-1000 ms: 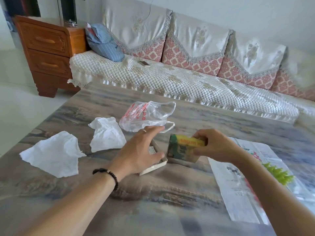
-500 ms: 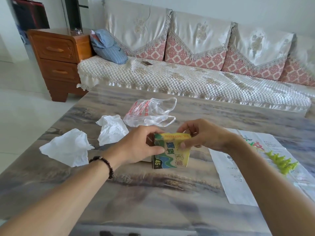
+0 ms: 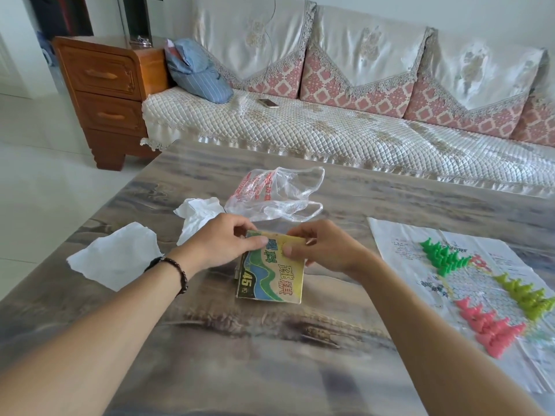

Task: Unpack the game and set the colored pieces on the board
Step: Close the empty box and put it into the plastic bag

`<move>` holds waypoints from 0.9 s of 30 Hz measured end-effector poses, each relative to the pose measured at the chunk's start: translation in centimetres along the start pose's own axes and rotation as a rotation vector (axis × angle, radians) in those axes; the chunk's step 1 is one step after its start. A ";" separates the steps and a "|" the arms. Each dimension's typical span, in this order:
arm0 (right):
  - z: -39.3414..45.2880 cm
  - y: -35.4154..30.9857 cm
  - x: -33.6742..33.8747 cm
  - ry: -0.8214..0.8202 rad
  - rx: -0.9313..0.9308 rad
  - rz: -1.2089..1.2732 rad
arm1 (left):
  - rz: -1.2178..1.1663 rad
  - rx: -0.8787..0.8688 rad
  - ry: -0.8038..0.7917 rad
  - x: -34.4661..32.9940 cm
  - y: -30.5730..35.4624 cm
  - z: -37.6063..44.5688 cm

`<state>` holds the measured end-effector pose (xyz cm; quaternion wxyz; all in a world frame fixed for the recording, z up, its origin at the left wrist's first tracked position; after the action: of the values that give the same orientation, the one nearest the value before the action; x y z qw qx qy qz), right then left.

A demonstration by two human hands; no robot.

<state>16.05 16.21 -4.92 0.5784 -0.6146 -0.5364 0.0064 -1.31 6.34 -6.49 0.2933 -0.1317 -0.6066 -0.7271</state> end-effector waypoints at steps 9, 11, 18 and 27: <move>1.9 0.3 0.5 0.051 0.072 -0.063 | -0.128 0.054 -0.158 -1.3 -1.7 2.9; 2.5 0.4 0.7 0.077 0.065 -0.061 | -0.148 0.056 -0.169 -1.2 -2.1 3.3; 3.9 2.0 2.3 0.117 -0.012 0.036 | -0.081 0.033 -0.178 -1.7 -1.8 5.7; 2.5 4.6 1.7 0.079 -0.050 0.453 | 0.143 0.029 -0.028 -1.9 -2.5 4.5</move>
<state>18.21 20.20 -8.04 0.5675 -0.7331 -0.3617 0.0987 -2.04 11.35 -8.54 0.3378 -0.1806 -0.6102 -0.6935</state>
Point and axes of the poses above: each hand's wrist, its own z-axis towards the middle knuckle, its own x-axis out of the back of the hand, y = z × x, the point moved 4 cm from there along z, towards the middle knuckle, and after that the axes turned 15 degrees about -x, right-handed, at the moved point
